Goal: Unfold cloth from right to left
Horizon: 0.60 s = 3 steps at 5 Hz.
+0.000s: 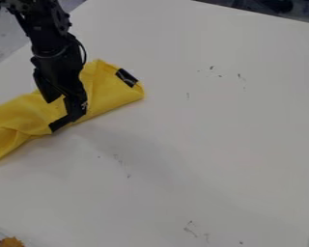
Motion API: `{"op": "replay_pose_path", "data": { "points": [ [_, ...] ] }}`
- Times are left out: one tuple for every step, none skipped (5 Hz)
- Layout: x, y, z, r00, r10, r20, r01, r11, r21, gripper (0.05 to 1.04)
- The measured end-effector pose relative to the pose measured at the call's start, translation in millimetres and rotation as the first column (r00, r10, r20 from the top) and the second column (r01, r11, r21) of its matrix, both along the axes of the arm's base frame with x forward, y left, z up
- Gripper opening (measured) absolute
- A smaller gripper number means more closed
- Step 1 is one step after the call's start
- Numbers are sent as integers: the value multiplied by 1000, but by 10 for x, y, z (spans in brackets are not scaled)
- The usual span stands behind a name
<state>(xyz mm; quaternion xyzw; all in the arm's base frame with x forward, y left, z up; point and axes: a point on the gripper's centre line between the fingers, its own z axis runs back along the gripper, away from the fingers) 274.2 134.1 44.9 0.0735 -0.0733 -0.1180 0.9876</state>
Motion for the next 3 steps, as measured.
{"op": "replay_pose_path", "data": {
  "points": [
    [-19,-15,-83,1000,5,-23,-6,1000,-16,999],
    [-72,-48,-164,998,37,-47,-39,998,-52,999],
    [-169,-36,-269,995,79,-64,-84,994,-66,964]
  ]
}}
